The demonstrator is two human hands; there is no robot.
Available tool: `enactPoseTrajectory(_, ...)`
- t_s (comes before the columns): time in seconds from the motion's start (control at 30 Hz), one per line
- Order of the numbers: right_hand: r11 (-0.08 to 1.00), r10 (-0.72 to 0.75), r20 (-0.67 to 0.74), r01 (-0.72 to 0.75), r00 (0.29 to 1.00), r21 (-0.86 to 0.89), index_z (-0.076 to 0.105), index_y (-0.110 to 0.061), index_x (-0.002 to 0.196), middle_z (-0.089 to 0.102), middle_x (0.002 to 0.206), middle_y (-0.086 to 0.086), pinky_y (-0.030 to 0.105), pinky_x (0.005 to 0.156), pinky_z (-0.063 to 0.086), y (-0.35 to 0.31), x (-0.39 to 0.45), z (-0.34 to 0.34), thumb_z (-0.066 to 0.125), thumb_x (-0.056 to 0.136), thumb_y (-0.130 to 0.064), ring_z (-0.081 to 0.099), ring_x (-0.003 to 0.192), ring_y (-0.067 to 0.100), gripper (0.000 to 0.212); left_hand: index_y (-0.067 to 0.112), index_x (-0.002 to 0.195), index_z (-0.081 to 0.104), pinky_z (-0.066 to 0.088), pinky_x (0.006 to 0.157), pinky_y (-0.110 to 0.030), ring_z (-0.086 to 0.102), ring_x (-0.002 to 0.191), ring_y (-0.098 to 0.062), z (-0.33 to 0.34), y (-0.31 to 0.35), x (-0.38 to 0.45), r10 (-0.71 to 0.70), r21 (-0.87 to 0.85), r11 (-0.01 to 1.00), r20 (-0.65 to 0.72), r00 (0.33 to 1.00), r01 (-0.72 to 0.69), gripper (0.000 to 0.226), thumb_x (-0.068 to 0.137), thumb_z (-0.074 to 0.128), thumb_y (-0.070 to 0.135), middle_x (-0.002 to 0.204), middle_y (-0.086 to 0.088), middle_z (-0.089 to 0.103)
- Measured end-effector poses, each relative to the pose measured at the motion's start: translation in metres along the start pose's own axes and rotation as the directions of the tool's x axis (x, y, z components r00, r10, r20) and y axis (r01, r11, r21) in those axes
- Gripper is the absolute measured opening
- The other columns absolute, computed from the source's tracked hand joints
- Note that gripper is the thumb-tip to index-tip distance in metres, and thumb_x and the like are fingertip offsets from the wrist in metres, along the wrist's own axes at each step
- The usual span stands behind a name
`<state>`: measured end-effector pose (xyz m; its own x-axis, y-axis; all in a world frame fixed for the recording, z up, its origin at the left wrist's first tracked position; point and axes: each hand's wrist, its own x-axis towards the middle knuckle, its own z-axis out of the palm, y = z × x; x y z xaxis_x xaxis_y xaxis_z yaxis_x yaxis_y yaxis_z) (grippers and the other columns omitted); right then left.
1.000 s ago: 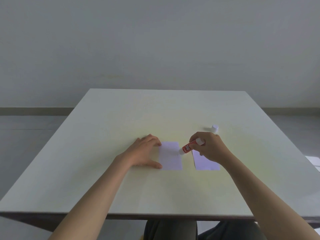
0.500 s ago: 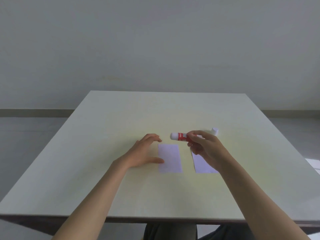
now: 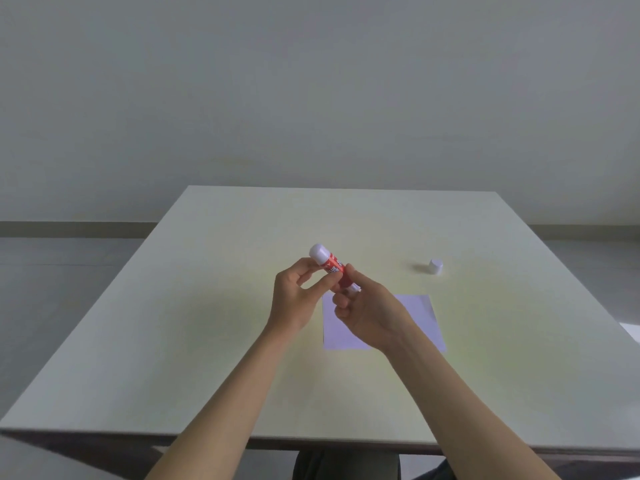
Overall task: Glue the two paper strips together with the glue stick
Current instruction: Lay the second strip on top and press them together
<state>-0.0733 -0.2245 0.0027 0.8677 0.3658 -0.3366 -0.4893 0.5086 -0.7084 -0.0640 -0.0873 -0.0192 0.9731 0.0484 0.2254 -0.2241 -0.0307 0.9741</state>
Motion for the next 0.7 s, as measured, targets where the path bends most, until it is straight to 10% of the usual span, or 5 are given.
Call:
enactPoseTrajectory(0.37,0.742,-0.474,-0.304,0.189,0.827,-0.643,0.063,-0.004,0.099,0.06,0.075,0.009,0.025,0.051,0.036,-0.038,-0.013,-0.069,0.056,0.09,-0.007,0.052,0.053,0.019,0.012,0.022,0.068,0.071,0.037,0.062,-0.001,0.064,0.076,0.011,-0.068,0.019,0.044,0.133,0.407,0.912,-0.161,0.978,-0.057,0.015,0.078,0.061,0.028,0.071,0.015,0.074)
enactPoseTrajectory(0.53,0.488,-0.644,-0.386,-0.033,0.66,-0.872,0.067,-0.01,0.1,0.064,0.078,0.005,0.028,0.061,0.044,-0.045,-0.007,-0.115,0.062,0.085,-0.015,0.059,0.061,0.022,0.017,0.028,0.064,0.069,0.03,0.042,-0.009,0.054,0.053,0.007,-0.078,0.004,0.047,0.026,0.483,0.873,-0.175,0.984,0.063,0.019,0.08,0.061,0.023,0.064,0.023,0.07)
enactPoseTrajectory(0.7,0.31,-0.651,-0.34,-0.171,0.679,-0.935,0.064,-0.012,0.115,0.064,0.104,0.012,0.028,0.077,0.041,-0.041,-0.002,-0.134,0.068,0.082,-0.02,0.055,0.083,0.022,0.035,0.033,0.068,0.069,0.031,0.041,-0.011,0.052,0.052,0.004,-0.079,-0.009,0.037,-0.032,0.489,0.864,-0.18,0.983,0.118,0.016,0.08,0.062,0.024,0.065,0.023,0.07)
